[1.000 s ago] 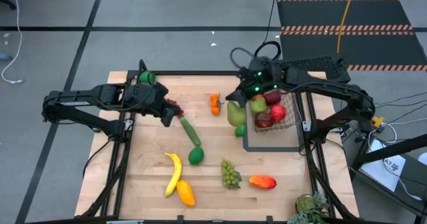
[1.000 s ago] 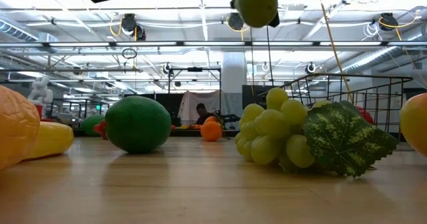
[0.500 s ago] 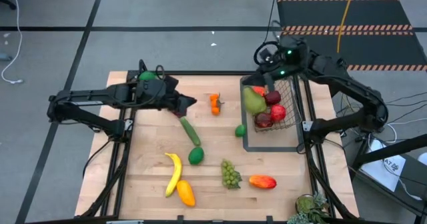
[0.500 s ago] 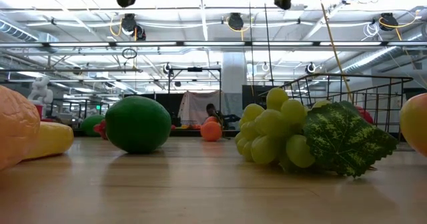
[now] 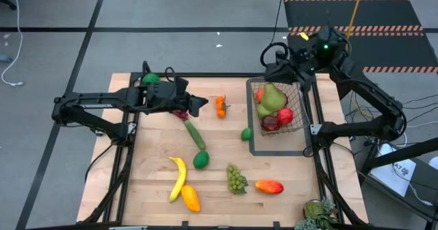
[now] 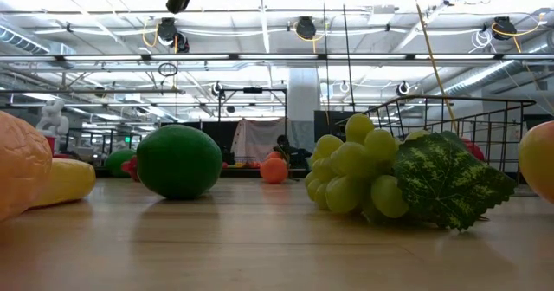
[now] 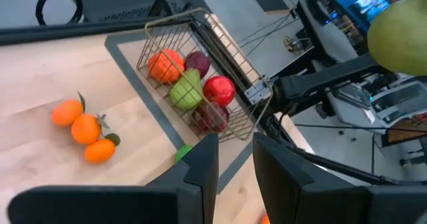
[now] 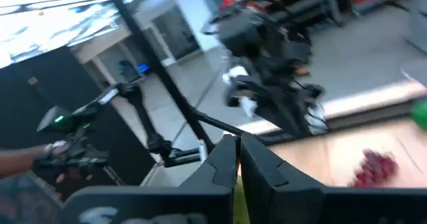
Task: Build produce basket
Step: Put the green pear into the wire basket
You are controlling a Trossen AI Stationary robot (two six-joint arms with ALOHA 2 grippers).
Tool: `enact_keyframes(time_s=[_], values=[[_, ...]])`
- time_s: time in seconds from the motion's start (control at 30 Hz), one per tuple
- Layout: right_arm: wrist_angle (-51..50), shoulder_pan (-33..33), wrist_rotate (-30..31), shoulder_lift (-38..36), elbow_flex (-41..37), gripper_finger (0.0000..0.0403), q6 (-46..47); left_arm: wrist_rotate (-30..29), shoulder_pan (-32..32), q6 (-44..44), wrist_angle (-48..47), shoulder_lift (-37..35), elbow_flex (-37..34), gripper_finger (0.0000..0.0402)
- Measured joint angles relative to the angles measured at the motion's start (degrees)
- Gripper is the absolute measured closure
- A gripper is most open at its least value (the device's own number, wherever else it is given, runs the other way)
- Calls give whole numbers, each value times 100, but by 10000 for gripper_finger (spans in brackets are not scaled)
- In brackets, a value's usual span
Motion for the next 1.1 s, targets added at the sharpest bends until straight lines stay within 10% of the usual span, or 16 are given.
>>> enact_keyframes(time_s=[1.1], values=[[1323,17,467,-183,0,401,-3083,661,273,1404,-382,-962,0,309]])
